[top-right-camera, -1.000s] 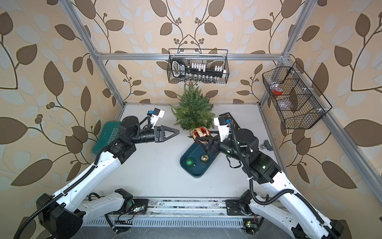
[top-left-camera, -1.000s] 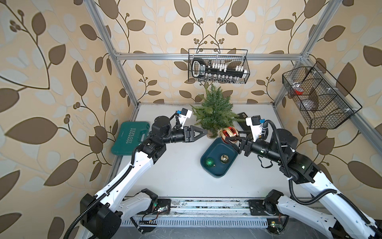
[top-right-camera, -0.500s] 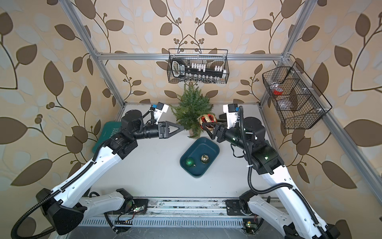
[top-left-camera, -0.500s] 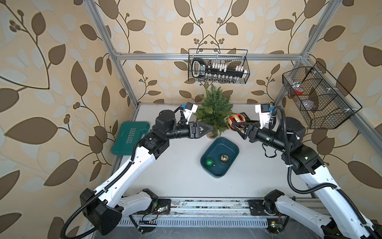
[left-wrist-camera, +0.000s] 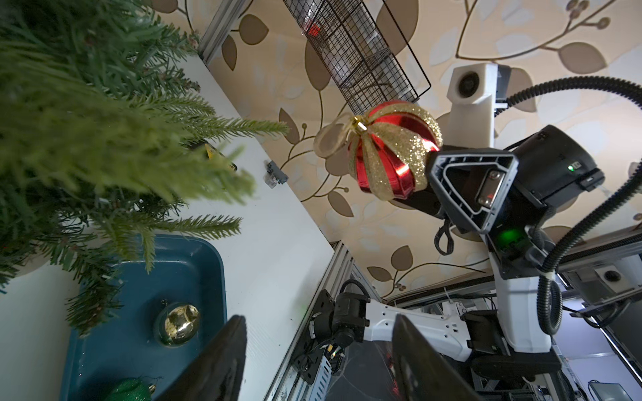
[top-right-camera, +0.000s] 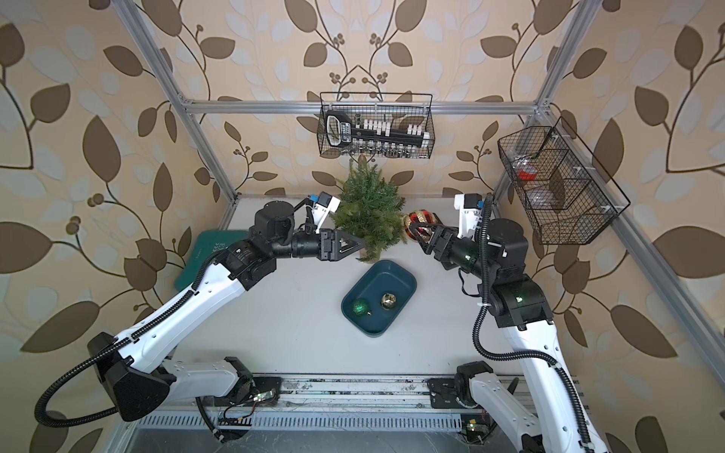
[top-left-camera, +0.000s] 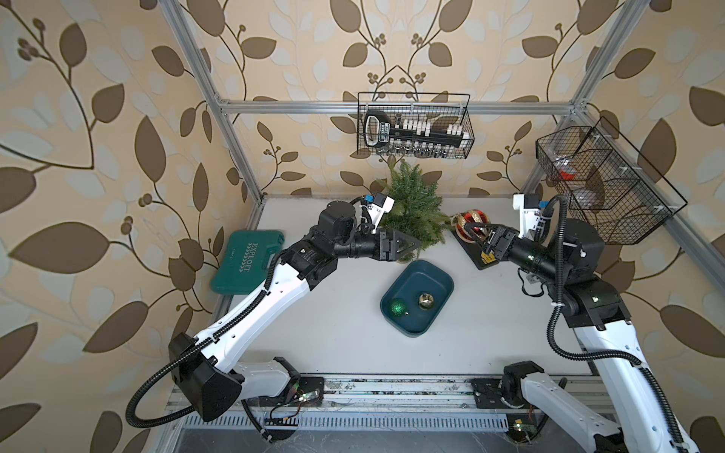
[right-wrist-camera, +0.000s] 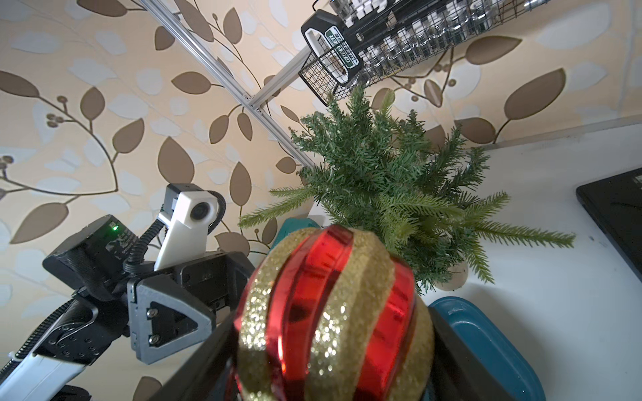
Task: Decorate the small christmas tree with ornaments
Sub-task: Hang an ornament on the christmas tree.
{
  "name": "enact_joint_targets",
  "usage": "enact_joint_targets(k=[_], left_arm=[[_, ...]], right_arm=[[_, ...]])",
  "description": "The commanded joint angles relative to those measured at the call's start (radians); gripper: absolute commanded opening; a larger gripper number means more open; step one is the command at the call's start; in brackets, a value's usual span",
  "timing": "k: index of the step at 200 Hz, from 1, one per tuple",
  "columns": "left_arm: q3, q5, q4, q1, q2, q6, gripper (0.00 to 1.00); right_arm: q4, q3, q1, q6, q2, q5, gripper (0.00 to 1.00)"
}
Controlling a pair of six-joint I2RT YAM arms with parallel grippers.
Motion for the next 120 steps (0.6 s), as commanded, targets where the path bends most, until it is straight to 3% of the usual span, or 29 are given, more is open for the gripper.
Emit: enact_joint_targets(k=[1,33,120], left_arm=[[0.013,-0.013,0.014,-0.009,-0.018,0.037,0.68],[-0.001,-0.025,0.011,-0.009,-0.021,0.043,0.69],[-0.035,-0.028,0.02,-0.009,-0.036,0.04,0.7]], right_arm=[[0.006,-0.014,-0.023,0.028,0.02,-0.099,0.62],[0.014,-0.021,-0.031,0.031,0.039,-0.148,0.62],[0.044,-0.033,-0.075,0.038,0.087,-0.122,0.62]])
